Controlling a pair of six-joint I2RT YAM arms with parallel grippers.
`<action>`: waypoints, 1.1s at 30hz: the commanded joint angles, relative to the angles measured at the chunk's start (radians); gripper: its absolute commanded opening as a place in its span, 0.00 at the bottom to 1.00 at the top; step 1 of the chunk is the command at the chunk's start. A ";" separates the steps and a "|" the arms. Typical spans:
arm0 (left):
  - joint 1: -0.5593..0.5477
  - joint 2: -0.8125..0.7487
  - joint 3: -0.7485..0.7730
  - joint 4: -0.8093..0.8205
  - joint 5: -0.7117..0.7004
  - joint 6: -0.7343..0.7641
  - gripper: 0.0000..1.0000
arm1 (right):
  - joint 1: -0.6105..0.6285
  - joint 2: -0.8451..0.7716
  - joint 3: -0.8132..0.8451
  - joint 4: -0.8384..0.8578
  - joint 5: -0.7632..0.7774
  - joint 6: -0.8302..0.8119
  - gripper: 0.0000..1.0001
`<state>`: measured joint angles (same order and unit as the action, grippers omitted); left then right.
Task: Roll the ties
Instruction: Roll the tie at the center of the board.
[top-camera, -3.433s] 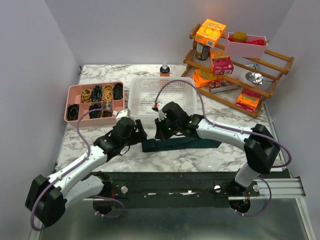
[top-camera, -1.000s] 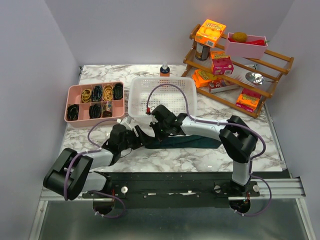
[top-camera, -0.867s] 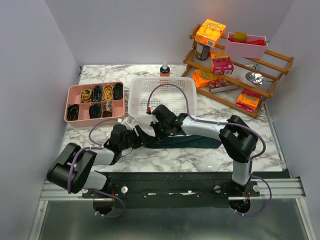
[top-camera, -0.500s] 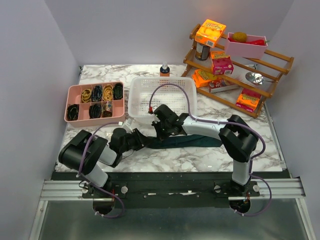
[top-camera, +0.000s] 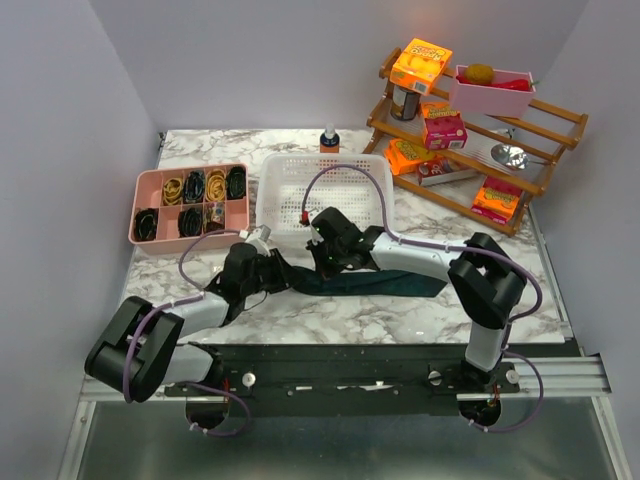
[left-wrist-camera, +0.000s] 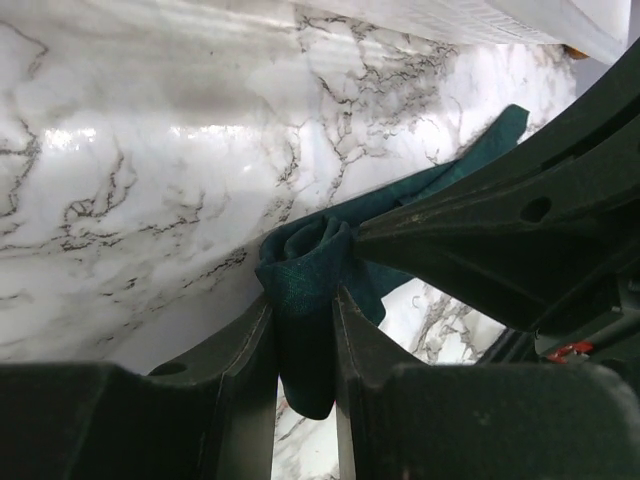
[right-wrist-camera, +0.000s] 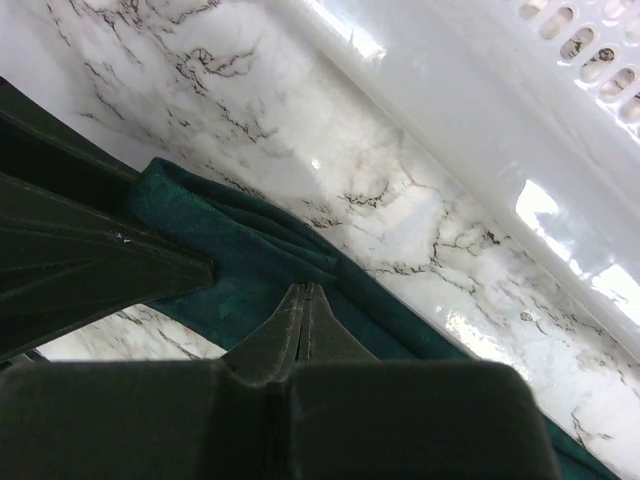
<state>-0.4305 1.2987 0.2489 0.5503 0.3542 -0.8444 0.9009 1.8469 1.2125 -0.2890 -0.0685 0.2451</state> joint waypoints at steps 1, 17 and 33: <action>-0.051 -0.056 0.101 -0.336 -0.151 0.152 0.29 | -0.002 -0.009 -0.010 0.002 -0.027 0.005 0.01; -0.214 -0.050 0.355 -0.716 -0.438 0.281 0.29 | -0.003 0.023 -0.011 0.010 -0.077 0.023 0.01; -0.359 0.023 0.516 -0.880 -0.632 0.304 0.31 | 0.003 0.051 -0.031 0.071 -0.140 0.072 0.01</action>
<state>-0.7563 1.2915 0.7280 -0.2886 -0.1993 -0.5491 0.8993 1.8652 1.1915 -0.2642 -0.1650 0.2924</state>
